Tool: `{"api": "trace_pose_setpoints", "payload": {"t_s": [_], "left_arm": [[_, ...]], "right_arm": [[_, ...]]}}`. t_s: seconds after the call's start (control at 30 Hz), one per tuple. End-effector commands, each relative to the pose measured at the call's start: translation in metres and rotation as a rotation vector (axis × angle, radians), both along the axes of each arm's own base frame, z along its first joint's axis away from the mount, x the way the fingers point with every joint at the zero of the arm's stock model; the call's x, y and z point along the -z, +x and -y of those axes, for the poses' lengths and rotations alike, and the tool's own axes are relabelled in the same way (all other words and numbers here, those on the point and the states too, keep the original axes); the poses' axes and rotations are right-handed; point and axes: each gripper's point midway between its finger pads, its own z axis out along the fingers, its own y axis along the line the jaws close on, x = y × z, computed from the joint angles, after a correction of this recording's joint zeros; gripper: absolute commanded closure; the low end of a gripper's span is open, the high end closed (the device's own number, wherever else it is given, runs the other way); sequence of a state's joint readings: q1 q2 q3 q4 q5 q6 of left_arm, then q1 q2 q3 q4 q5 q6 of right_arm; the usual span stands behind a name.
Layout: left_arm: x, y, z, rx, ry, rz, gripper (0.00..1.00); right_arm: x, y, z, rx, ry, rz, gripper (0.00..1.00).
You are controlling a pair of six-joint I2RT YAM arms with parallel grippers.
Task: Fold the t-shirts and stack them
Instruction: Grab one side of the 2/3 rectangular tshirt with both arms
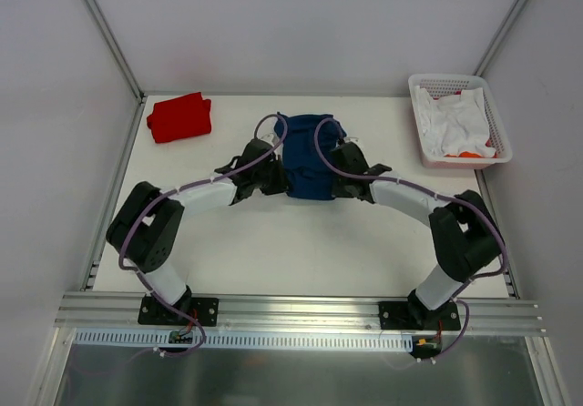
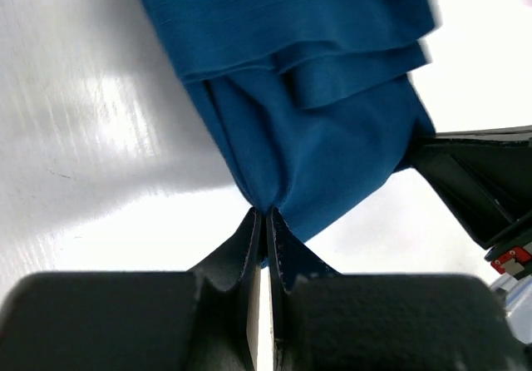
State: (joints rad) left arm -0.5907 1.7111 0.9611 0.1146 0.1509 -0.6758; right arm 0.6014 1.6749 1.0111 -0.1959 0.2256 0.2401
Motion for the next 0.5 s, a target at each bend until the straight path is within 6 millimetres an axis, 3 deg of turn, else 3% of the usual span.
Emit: {"api": "trace_pose_setpoints", "payload": {"t_s": [0.0, 0.03, 0.17, 0.2, 0.27, 0.33, 0.47], "left_arm": [[-0.068, 0.009, 0.005, 0.029, -0.027, 0.165, 1.00], [-0.090, 0.010, 0.006, 0.031, -0.049, 0.209, 1.00], [-0.146, 0.011, 0.001, 0.031, -0.066, 0.339, 1.00], [-0.170, 0.010, -0.001, 0.027, -0.090, 0.388, 1.00], [-0.193, 0.006, -0.003, 0.033, -0.100, 0.442, 1.00], [-0.230, 0.000, -0.006, 0.028, -0.129, 0.521, 1.00], [-0.276, -0.016, -0.014, 0.032, -0.138, 0.621, 1.00]], "right_arm": [[-0.085, 0.015, -0.012, -0.038, 0.051, 0.175, 1.00], [-0.100, 0.015, -0.014, -0.047, 0.052, 0.194, 1.00], [-0.158, 0.014, -0.016, -0.071, 0.061, 0.303, 1.00], [-0.175, 0.011, -0.017, -0.082, 0.074, 0.334, 1.00], [-0.203, 0.008, -0.018, -0.097, 0.074, 0.384, 1.00], [-0.227, 0.001, -0.018, -0.114, 0.086, 0.426, 1.00], [-0.273, -0.010, -0.018, -0.141, 0.101, 0.515, 1.00]]}}
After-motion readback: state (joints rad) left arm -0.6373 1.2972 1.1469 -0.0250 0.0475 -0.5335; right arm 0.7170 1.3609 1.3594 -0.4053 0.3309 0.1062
